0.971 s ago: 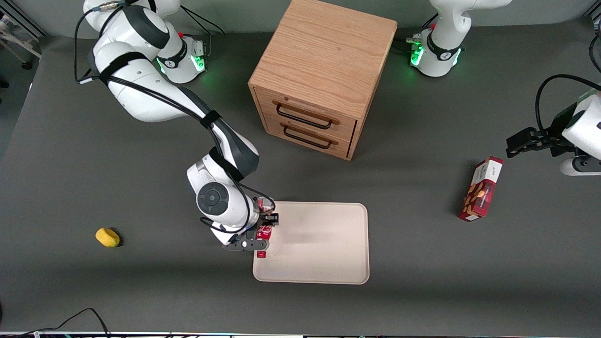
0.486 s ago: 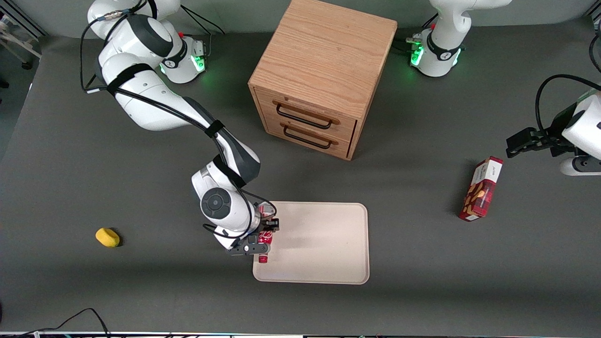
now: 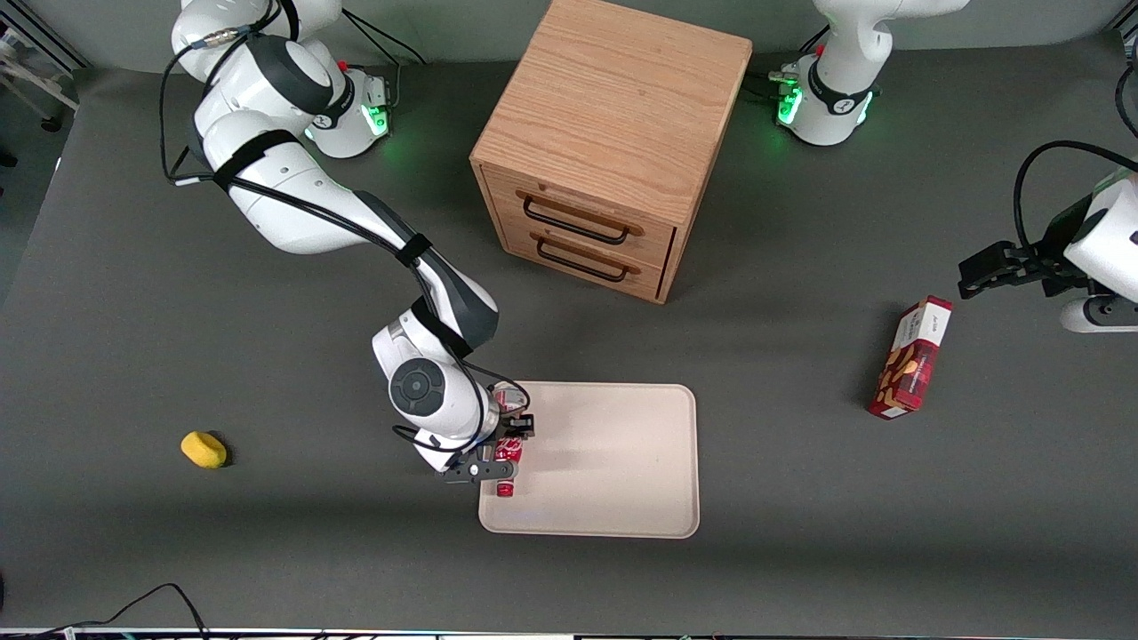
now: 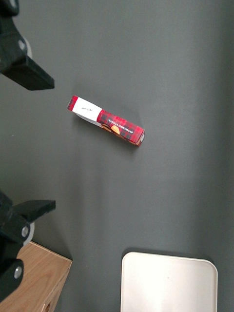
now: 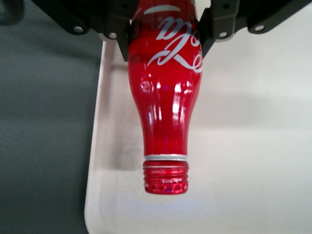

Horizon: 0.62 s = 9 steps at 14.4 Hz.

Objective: Place coke bottle on tray
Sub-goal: 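Lower the bottle onto the tray and open the right gripper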

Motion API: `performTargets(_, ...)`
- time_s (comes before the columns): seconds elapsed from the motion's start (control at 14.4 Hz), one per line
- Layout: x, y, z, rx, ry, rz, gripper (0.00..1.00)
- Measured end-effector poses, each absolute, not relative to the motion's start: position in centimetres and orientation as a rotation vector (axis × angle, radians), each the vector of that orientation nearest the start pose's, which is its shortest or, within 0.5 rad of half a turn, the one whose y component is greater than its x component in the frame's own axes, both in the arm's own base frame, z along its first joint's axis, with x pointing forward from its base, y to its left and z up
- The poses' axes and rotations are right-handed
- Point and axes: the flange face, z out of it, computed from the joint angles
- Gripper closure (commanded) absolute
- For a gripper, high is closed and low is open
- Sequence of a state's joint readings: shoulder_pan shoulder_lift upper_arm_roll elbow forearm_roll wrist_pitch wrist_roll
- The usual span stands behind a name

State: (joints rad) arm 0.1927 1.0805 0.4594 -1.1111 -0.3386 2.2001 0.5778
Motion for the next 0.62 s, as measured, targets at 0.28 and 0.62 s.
performTargets(0.28,68.85,36.11,19.19,-2.991,-0.029,-0.034,0.41)
performTargets(0.62,68.9,36.05,19.16,-3.002,-0.041,-0.047,0.0)
